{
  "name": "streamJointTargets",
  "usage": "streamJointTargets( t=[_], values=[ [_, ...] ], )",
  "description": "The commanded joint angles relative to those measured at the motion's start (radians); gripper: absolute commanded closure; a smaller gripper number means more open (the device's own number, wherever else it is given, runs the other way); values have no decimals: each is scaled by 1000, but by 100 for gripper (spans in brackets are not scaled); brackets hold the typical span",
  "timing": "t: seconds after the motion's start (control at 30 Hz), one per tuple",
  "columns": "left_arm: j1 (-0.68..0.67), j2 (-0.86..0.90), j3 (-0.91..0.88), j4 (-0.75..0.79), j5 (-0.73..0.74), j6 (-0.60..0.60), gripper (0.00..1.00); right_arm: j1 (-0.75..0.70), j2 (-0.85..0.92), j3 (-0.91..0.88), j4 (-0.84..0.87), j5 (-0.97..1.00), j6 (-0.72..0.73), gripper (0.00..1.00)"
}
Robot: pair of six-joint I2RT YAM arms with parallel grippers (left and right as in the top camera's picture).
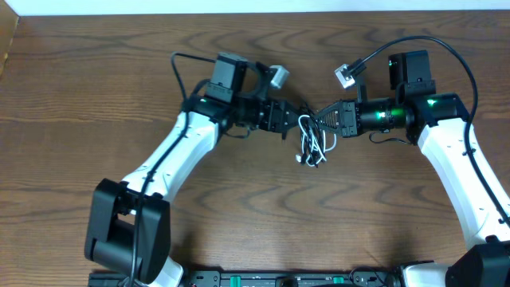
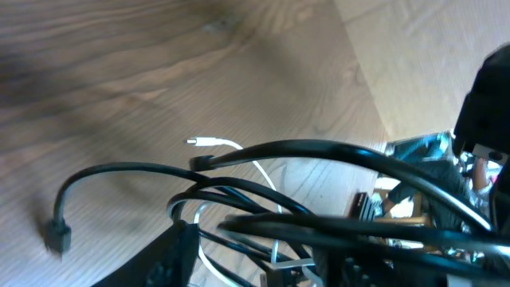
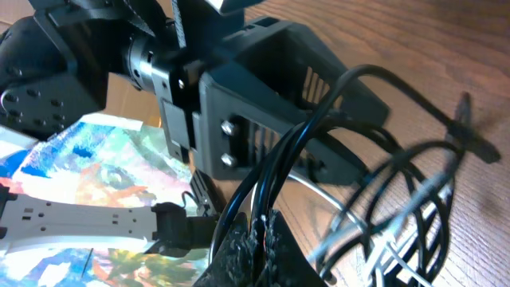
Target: Untangle cables
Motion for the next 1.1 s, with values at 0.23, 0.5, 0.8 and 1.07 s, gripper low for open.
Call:
streamJointTargets(
  t=[0.23,0.5,0.8,1.07],
  values=[
    [-53,24,11,123,-219,-151,71,-6,-14,16,-17,-41,-23,99],
    [-50,24,11,197,-528,-239,92,-6,-14,16,-24,-6,-2,99],
    [-47,-13,11,159,-527,-232,93,-6,-14,14,-142,648,252,99],
    [-47,-69,11,31,-468,-224,93,-2,-3,-4,-164,821,286,91]
  ],
)
